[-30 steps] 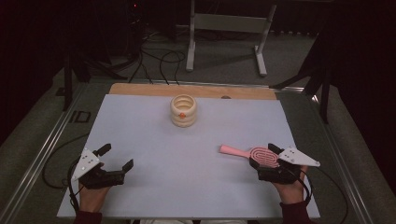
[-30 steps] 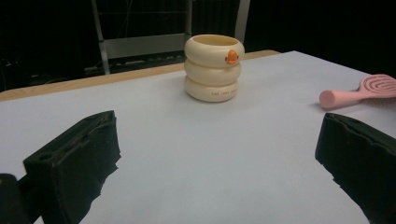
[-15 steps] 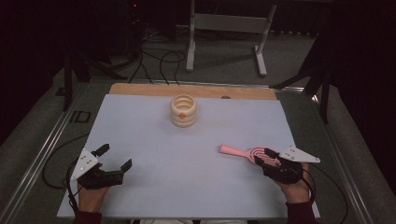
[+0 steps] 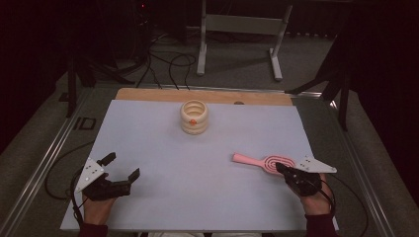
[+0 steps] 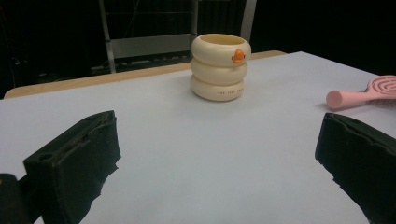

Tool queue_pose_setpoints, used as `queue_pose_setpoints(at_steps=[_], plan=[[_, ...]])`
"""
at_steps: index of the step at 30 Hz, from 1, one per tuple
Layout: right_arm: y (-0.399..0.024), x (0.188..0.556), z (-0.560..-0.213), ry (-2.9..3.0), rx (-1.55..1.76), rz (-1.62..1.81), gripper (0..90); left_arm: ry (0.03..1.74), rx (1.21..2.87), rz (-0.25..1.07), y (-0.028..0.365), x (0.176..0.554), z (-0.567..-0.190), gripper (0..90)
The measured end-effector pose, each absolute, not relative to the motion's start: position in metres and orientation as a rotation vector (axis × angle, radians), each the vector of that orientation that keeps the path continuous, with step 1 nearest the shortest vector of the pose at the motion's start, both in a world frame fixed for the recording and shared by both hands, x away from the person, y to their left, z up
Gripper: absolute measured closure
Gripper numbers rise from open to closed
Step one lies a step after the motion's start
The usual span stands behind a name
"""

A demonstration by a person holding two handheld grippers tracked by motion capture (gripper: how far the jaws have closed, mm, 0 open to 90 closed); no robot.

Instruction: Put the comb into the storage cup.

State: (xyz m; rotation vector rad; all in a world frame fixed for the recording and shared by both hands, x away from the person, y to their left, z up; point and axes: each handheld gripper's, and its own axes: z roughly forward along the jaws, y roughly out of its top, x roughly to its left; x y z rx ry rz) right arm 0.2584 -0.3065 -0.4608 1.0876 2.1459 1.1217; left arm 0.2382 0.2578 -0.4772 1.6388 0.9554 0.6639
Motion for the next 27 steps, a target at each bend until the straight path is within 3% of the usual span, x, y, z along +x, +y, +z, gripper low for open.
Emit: queue_pose_setpoints(at_steps=[27], plan=[[-0.311, 0.264, -0.479, 2.293, 1.106, 1.007, 90.0, 0.955, 1.650, 0.661, 0.255, 0.238, -0.479, 0.3]])
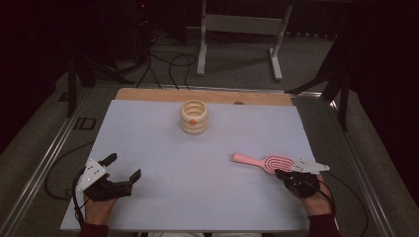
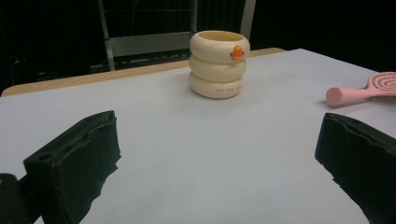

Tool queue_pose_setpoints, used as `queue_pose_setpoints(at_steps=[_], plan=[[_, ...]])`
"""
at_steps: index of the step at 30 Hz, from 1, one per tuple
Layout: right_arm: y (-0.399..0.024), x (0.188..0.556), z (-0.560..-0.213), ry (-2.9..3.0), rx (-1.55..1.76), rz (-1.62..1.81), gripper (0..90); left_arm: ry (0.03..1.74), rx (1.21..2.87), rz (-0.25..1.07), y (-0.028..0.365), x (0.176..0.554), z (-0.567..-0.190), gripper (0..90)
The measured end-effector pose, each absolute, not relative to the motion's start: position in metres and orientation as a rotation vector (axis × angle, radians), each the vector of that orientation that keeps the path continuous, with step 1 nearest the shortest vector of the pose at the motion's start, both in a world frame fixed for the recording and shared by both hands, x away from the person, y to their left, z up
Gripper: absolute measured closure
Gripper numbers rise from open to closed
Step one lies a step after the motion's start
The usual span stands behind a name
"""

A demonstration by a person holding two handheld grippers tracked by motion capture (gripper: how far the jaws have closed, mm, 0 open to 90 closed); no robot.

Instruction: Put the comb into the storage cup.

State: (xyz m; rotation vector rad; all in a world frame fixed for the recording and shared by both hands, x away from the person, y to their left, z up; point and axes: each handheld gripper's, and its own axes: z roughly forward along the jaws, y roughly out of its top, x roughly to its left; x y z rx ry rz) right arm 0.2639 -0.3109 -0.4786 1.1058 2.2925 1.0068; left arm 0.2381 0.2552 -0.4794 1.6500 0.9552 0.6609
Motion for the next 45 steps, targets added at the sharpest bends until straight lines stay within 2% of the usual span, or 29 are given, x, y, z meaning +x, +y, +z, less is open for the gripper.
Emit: queue_pose_setpoints(at_steps=[45], plan=[[-0.317, 0.276, -0.496, 2.279, 1.205, 0.892, 90.0, 0.961, 1.668, 0.664, 0.251, 0.239, -0.482, 0.4]])
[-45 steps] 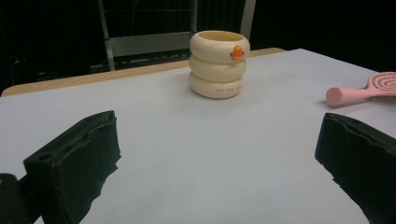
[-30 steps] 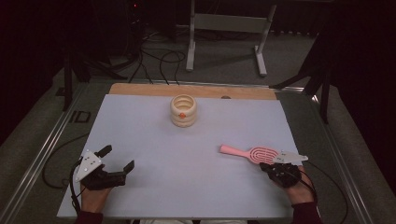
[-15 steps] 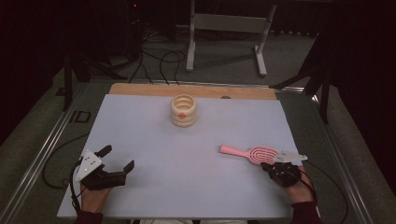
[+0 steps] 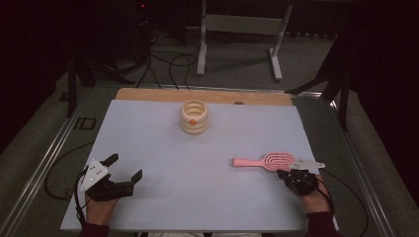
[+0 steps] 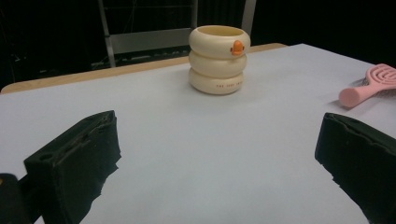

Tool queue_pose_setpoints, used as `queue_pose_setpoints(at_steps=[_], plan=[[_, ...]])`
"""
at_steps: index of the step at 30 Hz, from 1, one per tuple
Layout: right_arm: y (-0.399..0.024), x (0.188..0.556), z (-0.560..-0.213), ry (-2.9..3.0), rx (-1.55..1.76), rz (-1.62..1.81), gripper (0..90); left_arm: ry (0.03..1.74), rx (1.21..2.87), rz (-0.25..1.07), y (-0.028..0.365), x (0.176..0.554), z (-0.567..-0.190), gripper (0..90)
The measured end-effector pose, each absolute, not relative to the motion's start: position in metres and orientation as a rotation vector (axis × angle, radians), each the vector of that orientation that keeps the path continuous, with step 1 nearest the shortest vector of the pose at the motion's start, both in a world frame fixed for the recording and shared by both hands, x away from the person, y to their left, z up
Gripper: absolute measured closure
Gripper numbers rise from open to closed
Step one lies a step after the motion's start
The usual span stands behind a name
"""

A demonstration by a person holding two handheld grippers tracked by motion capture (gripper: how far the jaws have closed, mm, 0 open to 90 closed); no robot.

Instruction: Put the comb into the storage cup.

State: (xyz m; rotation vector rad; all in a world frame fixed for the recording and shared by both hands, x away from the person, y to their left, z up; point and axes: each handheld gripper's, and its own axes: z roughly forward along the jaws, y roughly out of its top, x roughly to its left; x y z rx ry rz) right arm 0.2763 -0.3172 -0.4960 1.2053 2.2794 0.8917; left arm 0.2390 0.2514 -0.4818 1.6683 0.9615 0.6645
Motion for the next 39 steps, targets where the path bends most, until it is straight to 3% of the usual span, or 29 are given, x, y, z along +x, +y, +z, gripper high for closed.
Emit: queue_pose_setpoints(at_steps=[12, 39], plan=[[-0.316, 0.284, -0.498, 2.243, 1.267, 0.870, 90.0, 0.968, 1.672, 0.669, 0.250, 0.239, -0.482, 0.6], [-0.299, 0.338, -0.494, 2.212, 1.316, 0.770, 90.0, 0.979, 1.673, 0.671, 0.250, 0.238, -0.484, 0.7]])
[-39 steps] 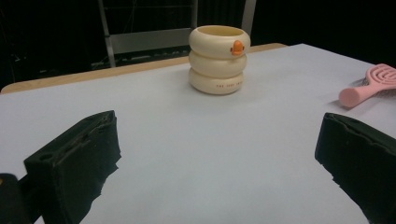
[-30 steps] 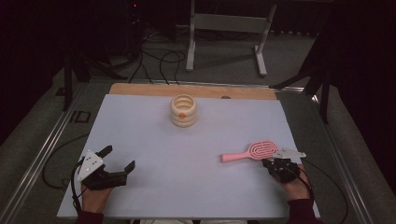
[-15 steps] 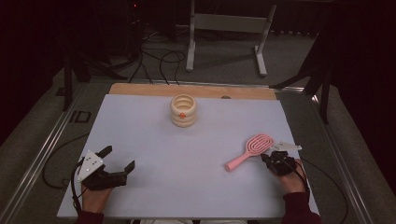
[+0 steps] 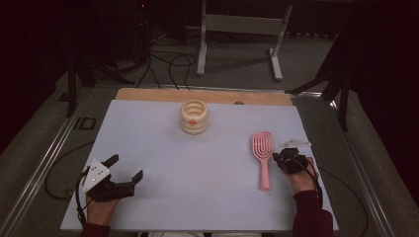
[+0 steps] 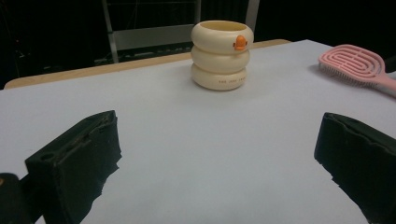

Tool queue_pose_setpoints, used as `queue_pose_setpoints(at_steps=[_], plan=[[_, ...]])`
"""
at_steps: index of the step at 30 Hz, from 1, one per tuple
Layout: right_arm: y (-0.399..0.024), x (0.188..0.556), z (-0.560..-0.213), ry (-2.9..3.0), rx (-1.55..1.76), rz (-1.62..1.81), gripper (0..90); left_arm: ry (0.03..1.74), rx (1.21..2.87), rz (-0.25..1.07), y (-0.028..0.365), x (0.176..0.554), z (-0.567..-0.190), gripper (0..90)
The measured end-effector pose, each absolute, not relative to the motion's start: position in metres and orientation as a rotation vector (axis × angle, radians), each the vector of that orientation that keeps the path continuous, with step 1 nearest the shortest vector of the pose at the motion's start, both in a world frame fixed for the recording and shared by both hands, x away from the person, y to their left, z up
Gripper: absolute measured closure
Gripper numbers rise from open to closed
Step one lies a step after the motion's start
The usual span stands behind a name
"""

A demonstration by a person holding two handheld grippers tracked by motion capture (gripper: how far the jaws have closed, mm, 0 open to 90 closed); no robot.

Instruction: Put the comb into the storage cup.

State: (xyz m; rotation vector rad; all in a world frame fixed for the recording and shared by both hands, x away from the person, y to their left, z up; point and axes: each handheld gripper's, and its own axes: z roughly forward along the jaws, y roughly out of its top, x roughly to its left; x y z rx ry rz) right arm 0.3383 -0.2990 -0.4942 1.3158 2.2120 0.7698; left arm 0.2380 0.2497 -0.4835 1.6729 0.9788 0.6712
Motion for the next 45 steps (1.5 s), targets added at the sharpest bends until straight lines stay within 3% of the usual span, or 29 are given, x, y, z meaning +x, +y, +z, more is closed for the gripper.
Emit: queue_pose_setpoints(at_steps=[17, 26, 30, 37, 45], plan=[[-0.292, 0.348, -0.491, 2.236, 1.244, 0.727, 89.7, 0.981, 1.669, 0.672, 0.251, 0.238, -0.484, 0.8], [-0.297, 0.334, -0.478, 2.201, 1.213, 0.868, 80.4, 0.981, 1.670, 0.676, 0.250, 0.237, -0.483, 0.8], [-0.298, 0.322, -0.470, 2.166, 1.160, 0.980, 67.5, 0.982, 1.668, 0.675, 0.250, 0.237, -0.483, 0.7], [-0.303, 0.295, -0.468, 2.098, 1.098, 1.146, 52.5, 0.982, 1.661, 0.680, 0.250, 0.236, -0.482, 0.7], [-0.306, 0.265, -0.471, 1.963, 1.092, 1.320, 13.3, 0.983, 1.663, 0.691, 0.251, 0.235, -0.480, 0.7]])
